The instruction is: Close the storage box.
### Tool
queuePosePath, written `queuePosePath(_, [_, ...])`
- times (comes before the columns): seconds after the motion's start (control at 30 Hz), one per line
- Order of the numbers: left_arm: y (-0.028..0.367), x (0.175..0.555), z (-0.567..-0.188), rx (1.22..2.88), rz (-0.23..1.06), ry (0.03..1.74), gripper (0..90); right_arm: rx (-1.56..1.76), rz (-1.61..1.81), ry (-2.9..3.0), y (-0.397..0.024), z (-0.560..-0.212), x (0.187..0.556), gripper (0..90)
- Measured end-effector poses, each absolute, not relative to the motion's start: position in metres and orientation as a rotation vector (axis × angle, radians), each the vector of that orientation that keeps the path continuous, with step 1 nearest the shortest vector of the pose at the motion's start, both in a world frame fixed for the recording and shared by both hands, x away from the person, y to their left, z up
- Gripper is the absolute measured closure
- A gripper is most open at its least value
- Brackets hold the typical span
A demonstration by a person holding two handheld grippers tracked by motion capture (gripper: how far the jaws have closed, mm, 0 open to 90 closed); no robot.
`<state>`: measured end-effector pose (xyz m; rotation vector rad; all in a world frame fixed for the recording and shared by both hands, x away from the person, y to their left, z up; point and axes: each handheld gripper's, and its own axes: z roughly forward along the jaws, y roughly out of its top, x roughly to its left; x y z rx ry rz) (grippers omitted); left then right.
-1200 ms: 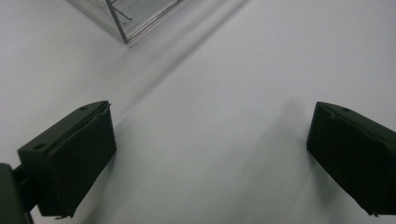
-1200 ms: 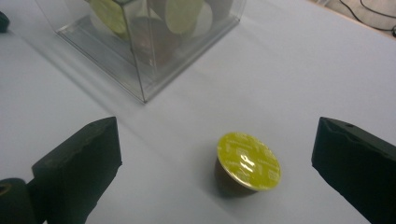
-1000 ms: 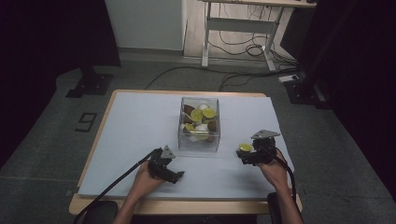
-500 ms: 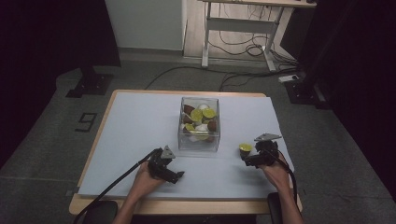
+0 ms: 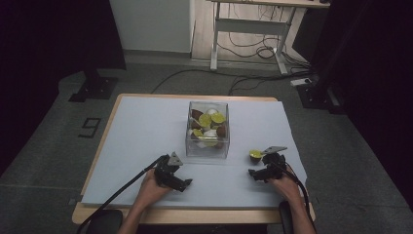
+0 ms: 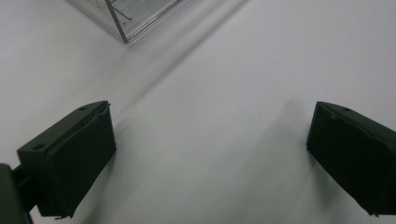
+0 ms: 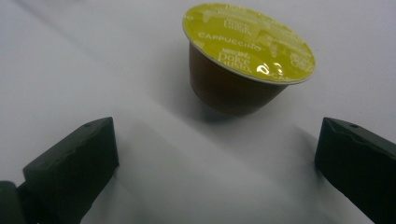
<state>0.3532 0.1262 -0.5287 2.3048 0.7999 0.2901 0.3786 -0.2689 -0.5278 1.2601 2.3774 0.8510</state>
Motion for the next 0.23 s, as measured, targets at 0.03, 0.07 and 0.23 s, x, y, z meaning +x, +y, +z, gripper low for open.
queuePosePath(0.03, [0.1262,0.3533,-0.5287,2.305,0.29,0.8,0.7,1.259,0.871,2.366,-0.27,-0.529,0.3774,0.0])
queuePosePath(0.07, [0.1262,0.3532,-0.5288,2.305,0.29,0.8,0.7,1.254,0.889,2.354,-0.2709,-0.5303,0.3763,0.0])
queuePosePath(0.23, [0.1261,0.3529,-0.529,2.307,0.29,0.799,0.6,1.213,0.973,2.311,-0.2753,-0.5365,0.3709,0.0])
